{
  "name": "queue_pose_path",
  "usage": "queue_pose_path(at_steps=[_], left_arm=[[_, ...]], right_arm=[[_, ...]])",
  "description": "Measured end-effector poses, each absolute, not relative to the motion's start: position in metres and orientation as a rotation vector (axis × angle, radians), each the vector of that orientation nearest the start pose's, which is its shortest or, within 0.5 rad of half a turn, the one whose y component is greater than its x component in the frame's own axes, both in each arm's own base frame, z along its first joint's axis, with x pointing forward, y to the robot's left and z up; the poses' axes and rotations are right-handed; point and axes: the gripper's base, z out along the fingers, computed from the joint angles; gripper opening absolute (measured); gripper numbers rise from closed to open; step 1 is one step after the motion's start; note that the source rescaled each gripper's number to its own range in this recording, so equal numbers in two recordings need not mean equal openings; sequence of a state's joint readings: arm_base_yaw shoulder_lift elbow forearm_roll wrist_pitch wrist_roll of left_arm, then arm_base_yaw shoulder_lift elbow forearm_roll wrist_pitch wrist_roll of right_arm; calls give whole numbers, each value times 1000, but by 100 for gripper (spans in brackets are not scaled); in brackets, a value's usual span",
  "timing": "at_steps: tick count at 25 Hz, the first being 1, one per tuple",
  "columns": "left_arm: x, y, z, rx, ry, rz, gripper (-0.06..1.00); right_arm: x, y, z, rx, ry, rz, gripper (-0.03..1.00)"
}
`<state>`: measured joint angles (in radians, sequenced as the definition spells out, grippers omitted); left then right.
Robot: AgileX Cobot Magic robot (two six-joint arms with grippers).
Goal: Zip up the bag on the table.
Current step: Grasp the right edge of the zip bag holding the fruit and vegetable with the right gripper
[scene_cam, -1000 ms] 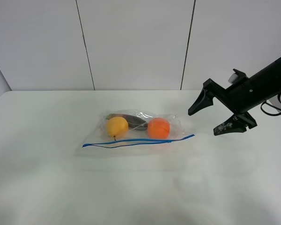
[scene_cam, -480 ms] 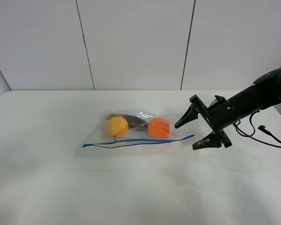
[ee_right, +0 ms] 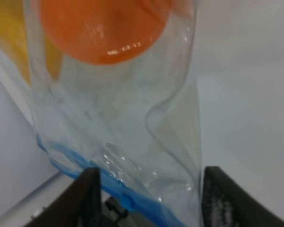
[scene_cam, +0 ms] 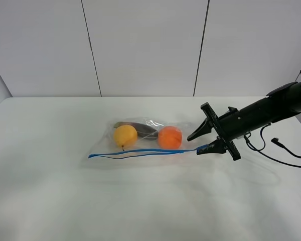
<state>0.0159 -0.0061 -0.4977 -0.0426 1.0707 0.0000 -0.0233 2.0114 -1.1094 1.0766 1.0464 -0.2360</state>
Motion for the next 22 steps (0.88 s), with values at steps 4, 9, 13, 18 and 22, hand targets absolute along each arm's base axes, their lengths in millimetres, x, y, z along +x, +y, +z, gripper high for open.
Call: queue_pose_path(at_steps=[4,9,13,18,22], left_arm=[[-6,-3,276,-14,2050,-41,100],[-6,-3,276,-14,2050,-41,100],[-6,-3,276,-14,2050,-41,100],[-6,-3,276,-14,2050,-41,100],[-6,-3,276,-14,2050,-41,100]], right_arm=[[349,61,136,754,2889,1371,35],[349,62,136,754,2890,1372,22],[349,62,137,745,2894,1386,17],[347,63,138,721,2903,1408,15],[347,63,139,704,2908,1420,15]])
